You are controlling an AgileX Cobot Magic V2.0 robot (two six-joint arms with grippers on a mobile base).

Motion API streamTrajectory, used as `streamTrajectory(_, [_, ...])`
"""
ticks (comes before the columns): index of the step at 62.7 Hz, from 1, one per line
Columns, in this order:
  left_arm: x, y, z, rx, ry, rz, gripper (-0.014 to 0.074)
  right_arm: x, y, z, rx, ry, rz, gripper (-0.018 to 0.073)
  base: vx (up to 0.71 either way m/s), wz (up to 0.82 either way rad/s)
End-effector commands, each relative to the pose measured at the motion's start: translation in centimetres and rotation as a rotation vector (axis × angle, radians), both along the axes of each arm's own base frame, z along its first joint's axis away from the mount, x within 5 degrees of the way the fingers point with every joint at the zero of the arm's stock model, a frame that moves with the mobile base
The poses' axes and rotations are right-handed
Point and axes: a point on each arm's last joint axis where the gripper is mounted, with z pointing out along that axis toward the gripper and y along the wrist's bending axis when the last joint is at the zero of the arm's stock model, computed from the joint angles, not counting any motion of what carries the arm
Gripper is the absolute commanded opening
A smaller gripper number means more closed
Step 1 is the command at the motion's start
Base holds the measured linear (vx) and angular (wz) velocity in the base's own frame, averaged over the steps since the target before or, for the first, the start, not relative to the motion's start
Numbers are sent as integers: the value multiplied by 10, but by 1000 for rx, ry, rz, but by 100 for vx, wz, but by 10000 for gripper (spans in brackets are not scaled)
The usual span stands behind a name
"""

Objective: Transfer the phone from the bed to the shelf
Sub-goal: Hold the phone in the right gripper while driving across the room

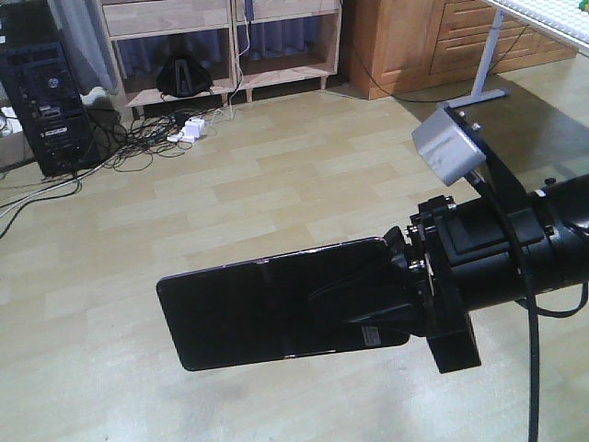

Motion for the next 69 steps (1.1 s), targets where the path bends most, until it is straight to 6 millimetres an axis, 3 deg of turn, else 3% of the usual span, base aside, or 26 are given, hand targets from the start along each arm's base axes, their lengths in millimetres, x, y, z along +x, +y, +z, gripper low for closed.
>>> streamTrajectory(1, [-1, 0, 15, -11, -108, -2, 1, -11, 2, 20, 102, 0, 54, -2, 37, -4])
streamTrajectory(69, [-1, 0, 15, -11, -108, -2, 1, -11, 2, 20, 102, 0, 54, -2, 38, -16])
